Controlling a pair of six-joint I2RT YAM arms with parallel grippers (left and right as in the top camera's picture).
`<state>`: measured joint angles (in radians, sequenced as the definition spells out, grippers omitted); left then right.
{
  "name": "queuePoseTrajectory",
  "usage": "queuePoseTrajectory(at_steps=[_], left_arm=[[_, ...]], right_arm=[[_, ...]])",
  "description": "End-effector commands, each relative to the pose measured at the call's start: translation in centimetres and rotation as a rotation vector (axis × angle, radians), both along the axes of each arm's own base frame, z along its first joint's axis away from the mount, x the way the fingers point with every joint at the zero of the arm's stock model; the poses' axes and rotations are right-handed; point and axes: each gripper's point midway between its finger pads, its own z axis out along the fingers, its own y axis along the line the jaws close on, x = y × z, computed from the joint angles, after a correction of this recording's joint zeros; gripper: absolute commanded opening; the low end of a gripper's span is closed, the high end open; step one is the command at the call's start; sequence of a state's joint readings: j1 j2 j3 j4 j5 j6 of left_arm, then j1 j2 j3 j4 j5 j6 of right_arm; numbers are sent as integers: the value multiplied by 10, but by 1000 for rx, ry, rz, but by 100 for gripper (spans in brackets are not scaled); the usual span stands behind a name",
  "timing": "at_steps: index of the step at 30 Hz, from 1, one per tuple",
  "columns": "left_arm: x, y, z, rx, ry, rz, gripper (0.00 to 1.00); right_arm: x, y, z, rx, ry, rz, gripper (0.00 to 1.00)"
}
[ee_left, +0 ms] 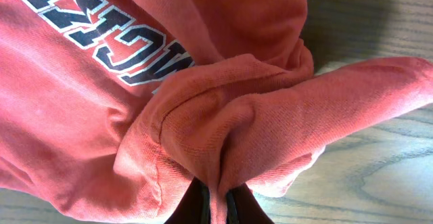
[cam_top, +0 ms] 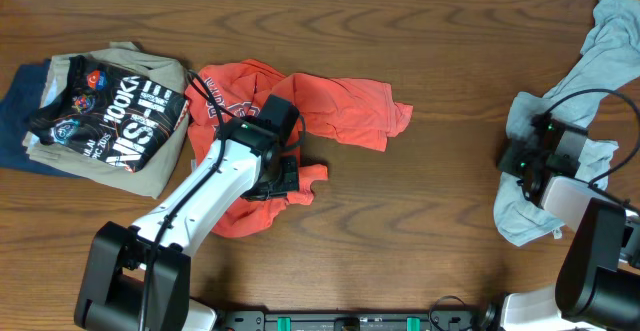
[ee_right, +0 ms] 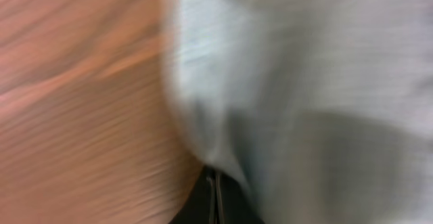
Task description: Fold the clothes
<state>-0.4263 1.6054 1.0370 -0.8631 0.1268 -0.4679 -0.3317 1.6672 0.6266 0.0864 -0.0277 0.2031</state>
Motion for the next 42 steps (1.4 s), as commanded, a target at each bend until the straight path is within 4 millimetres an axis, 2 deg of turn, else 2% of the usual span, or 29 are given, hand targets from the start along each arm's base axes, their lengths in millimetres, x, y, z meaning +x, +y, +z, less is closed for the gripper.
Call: queuePoseTrajectory(at_steps=[1,3,5,6,8,10,12,13,16,19,22,26,30,35,39,42], left_arm=[[0,6,0,24,-6,8,6],[0,9,0,39,-10,8,6],[0,12,0,55,-9,9,6],[0,13,0,63,-9,9,6],[-2,16,0,78,-4,9,6],[-3,17,0,84,1,9,7],[-3,18,0,88,0,9,6],[-3,18,0,88,0,9,6],[-3,20,0,98,-4,9,6],[-4,21,0,104,0,9,6],[-8,23,-1,111,18,8,6],[-13,25,-1,120,37,7,6],[-17,27,-4,125,48,7,6],[-17,27,-4,125,49,6,6],[-17,26,-4,125,47,6,6],[-16,26,-4,124,46,6,6]], right_arm=[[-74,-78,-17,-231,194,-502,7],[-94,-97,-13,-259,205,-631,19],[-97,-105,-14,-210,182,-678,28],[-91,-104,-15,-166,159,-673,29],[-64,-94,-12,-33,75,-582,33],[-22,-69,2,98,-40,-374,39],[21,-26,29,257,-187,-109,43],[35,-7,42,320,-240,-7,45],[60,49,72,440,-331,222,52],[69,96,78,440,-332,366,60],[74,137,75,382,-314,464,68],[80,159,65,236,-282,452,75],[89,193,65,104,-312,490,86],[95,236,49,92,-353,552,86],[97,250,27,130,-350,553,83],[99,260,15,153,-356,569,77]])
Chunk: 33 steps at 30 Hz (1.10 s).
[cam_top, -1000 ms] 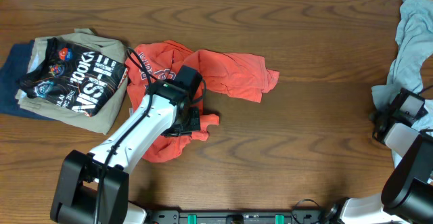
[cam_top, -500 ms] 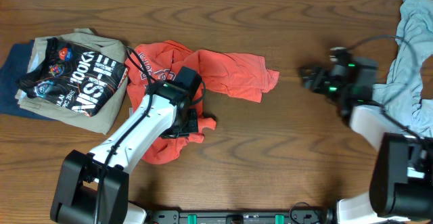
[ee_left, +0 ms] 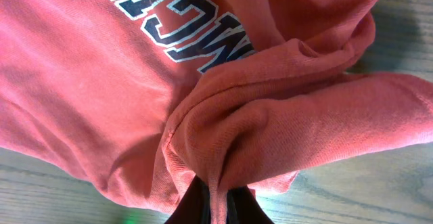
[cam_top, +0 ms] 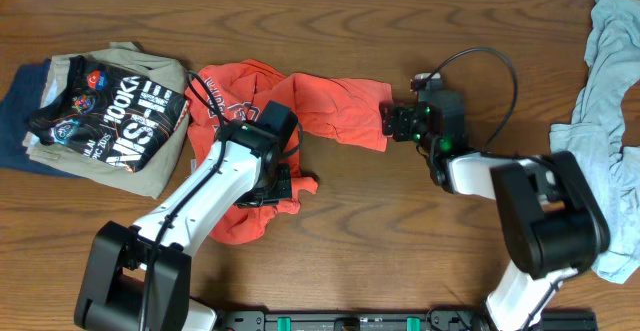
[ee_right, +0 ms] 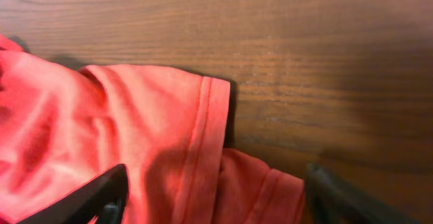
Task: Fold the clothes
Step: 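Grasp the red t-shirt sleeve with the right gripper and pull right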
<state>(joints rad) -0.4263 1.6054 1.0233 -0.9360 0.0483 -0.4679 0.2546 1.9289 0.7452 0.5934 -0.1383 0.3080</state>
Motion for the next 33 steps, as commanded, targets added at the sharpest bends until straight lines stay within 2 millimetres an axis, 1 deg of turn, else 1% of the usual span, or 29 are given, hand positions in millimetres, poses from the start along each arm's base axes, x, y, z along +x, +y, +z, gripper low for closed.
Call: queuePoseTrajectory(at_steps=[1,5,8,9,15,17,20,23,24,26,27,29,33], left_arm=[[-1,5,0,16,-2,5,7],[-1,4,0,15,-4,6,7],[-1,5,0,15,-4,6,6],[-1,4,0,15,-4,5,6],[0,4,0,15,-5,6,6],[0,4,0,14,-6,6,6],[0,4,0,14,-7,6,6],[0,4,0,14,-7,5,6],[0,4,0,14,-7,6,6],[0,4,0,14,-7,6,6],[0,4,0,14,-7,6,6],[0,4,0,14,-7,6,7],[1,4,0,12,-10,6,6]], right_arm=[[2,11,-14,21,18,-10,74],[3,17,-21,36,33,6,59],[4,18,-20,36,30,6,57],[5,18,-20,37,27,6,57],[10,20,-12,48,-6,11,74],[10,21,-12,48,-6,11,77],[14,19,-8,13,-41,19,75],[28,17,10,-33,-131,22,73],[35,19,17,-48,-157,36,75],[43,27,25,-62,-163,78,82],[46,31,26,-74,-149,104,84],[48,34,22,-105,-91,126,85],[48,29,12,-160,-20,103,84]])
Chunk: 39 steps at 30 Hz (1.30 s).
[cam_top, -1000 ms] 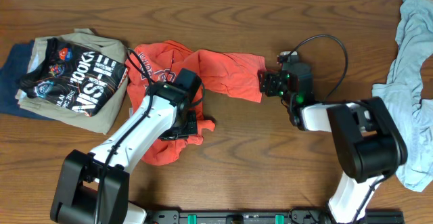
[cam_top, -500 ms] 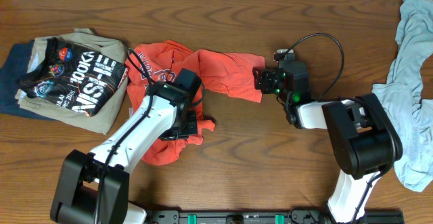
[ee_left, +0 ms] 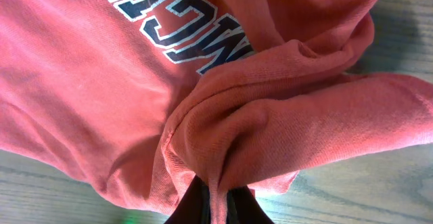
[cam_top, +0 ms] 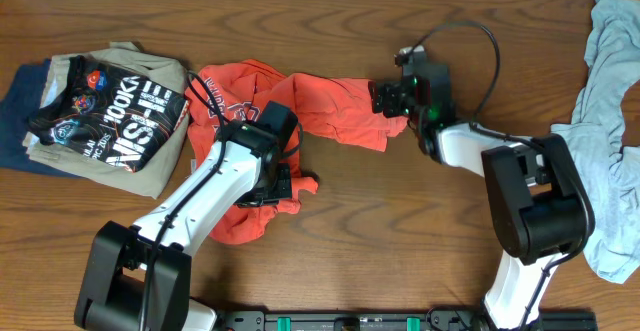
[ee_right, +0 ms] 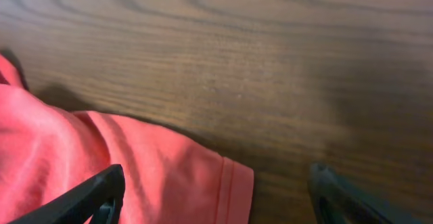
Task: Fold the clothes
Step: 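Grasp the red t-shirt sleeve with the right gripper and pull right, then hold the shirt with both grippers and stretch it apart sideways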
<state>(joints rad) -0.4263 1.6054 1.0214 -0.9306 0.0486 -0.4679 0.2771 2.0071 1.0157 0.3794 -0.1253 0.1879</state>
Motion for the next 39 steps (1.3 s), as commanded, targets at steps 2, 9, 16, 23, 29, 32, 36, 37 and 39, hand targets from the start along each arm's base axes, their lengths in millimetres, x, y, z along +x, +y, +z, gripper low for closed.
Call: queuePoseTrajectory(at_steps=[2,9,16,23,29,32,36,37,39], left_arm=[[0,4,0,14,-8,6,6],[1,4,0,12,-11,6,6],[1,4,0,12,-11,6,6],[-1,5,0,18,0,-3,6],[-4,12,1,52,6,-26,6],[-3,11,0,50,3,-25,6],[-3,10,1,42,5,-25,6],[-4,9,1,40,7,-25,6],[-5,10,1,43,14,-26,6]], right_arm=[[-2,7,-14,-67,20,22,82],[-15,24,-36,-44,76,91,79],[-19,22,-54,-90,105,62,14],[6,-44,11,-165,-2,-181,1],[-10,-169,98,-286,-47,-499,1],[-30,-214,114,-279,-10,-577,1],[-63,-228,97,-228,150,-542,1],[-72,-227,90,-222,198,-530,1],[-97,-223,69,-224,333,-510,1]])
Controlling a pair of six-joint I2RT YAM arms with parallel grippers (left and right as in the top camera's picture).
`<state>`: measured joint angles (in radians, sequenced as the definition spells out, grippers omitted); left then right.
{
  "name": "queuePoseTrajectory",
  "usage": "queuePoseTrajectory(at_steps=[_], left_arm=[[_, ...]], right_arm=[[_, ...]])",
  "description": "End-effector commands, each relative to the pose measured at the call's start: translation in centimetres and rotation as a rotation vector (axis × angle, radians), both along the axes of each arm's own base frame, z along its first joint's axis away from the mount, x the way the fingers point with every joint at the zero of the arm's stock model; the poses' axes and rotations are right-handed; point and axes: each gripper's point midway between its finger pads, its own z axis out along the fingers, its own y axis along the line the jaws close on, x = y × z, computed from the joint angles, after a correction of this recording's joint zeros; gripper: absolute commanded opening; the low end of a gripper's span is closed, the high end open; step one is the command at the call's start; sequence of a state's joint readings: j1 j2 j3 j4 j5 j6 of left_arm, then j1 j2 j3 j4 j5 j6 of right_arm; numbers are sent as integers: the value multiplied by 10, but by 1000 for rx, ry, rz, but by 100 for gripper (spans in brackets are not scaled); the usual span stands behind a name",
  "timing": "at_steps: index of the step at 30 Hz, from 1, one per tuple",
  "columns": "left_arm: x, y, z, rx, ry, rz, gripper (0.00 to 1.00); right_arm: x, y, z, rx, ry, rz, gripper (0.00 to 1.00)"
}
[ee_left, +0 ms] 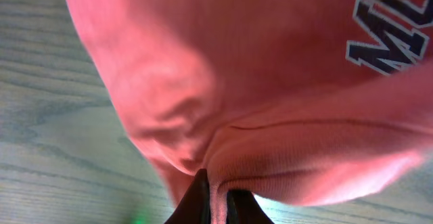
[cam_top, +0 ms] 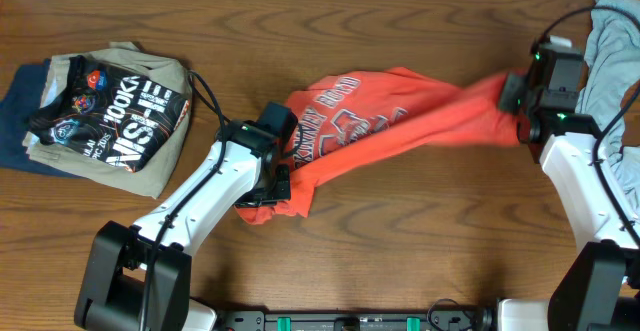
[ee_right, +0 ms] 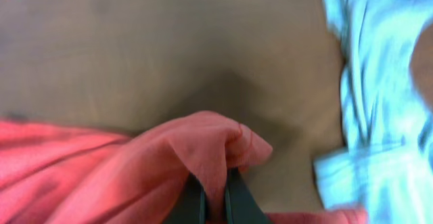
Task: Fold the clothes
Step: 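Hold the shirt with both grippers and stretch it apart sideways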
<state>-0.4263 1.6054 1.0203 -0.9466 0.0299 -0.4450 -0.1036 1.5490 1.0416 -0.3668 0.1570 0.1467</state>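
Note:
An orange T-shirt [cam_top: 390, 116] with dark lettering is stretched across the middle of the table between both grippers. My left gripper [cam_top: 272, 193] is shut on its lower left hem [ee_left: 218, 183], and the fabric bulges above the fingers in the left wrist view. At the far right my right gripper [cam_top: 520, 96] is shut on the shirt's other end, a bunched fold [ee_right: 215, 163]. A pale blue garment [cam_top: 600, 81] lies crumpled just right of that gripper, also seen as a pale blue garment [ee_right: 379, 102] in the right wrist view.
A stack of folded clothes [cam_top: 95, 111] with a black printed shirt on top sits at the far left. The pale blue garment runs down the right table edge. Bare wood [cam_top: 400, 241] shows in front of the shirt.
My right gripper was open at the shirt's sleeve near the middle of the table; now it is shut on that end at the far right. The shirt is pulled out long. The left gripper keeps its hold.
At first my right gripper was shut on the pale blue garment at the right while the left held the crumpled orange shirt. Then the right gripper stood open at the shirt's sleeve, with the blue garment let go. Now the shirt is stretched between both grippers.

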Motion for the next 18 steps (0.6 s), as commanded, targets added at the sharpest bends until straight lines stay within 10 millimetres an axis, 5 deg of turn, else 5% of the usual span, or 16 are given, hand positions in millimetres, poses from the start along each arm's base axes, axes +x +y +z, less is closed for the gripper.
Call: queuePoseTrajectory(at_steps=[1,7,11,14,18], left_arm=[[-4,6,1,22,12,-2,6],[-14,5,7,6,43,-1,6],[-17,-4,13,-55,44,-26,6],[-16,-6,21,-77,16,-29,6],[-8,-5,38,-108,-62,-20,6]], right_arm=[[-27,9,-22,54,141,27,1],[-107,-23,-44,-83,460,-170,1],[-122,-41,-40,-130,477,-307,1],[-97,-47,-32,-97,345,-363,1],[-23,-38,13,-47,70,-227,8]])
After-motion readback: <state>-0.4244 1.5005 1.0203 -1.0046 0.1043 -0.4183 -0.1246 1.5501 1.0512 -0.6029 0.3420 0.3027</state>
